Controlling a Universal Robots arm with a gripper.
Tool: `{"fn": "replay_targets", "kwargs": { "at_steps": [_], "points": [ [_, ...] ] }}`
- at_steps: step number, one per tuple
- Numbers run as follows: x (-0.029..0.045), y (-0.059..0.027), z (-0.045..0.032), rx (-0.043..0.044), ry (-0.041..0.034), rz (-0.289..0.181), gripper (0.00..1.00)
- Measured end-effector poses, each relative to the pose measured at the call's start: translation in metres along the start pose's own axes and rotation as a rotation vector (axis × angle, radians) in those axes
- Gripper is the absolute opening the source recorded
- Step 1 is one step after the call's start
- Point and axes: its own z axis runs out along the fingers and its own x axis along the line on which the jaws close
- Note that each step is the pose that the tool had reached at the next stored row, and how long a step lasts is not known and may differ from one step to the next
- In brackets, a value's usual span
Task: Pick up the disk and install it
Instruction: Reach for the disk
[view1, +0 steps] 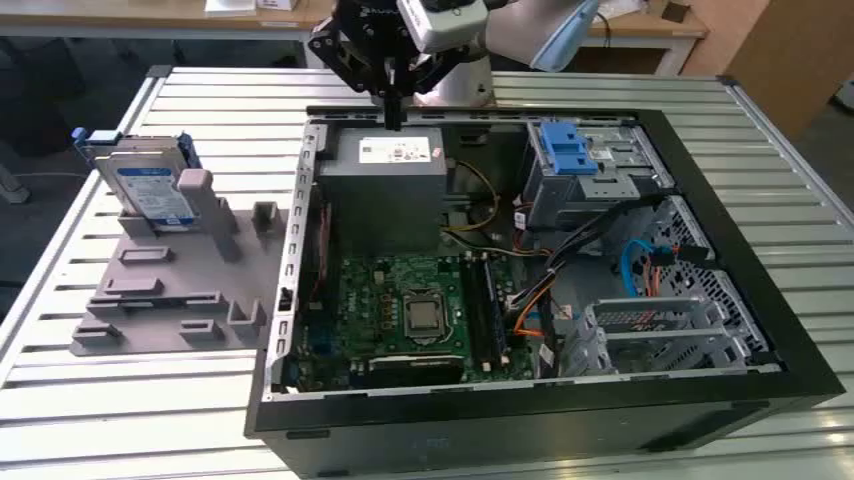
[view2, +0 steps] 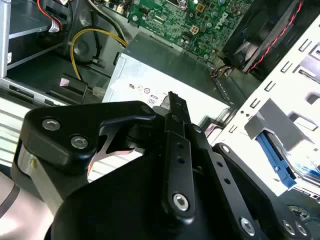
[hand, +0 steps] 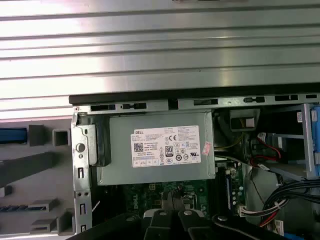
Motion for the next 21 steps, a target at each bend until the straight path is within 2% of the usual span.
{"fn": "replay_targets", "kwargs": {
  "at_steps": [11,21],
  "points": [
    [0.0032,-0.0001,-0.0001,0.0,0.0,0.0,0.11],
    [0.0168,0.0006,-0.0001,0.0,0.0,0.0,0.11]
  ]
}}
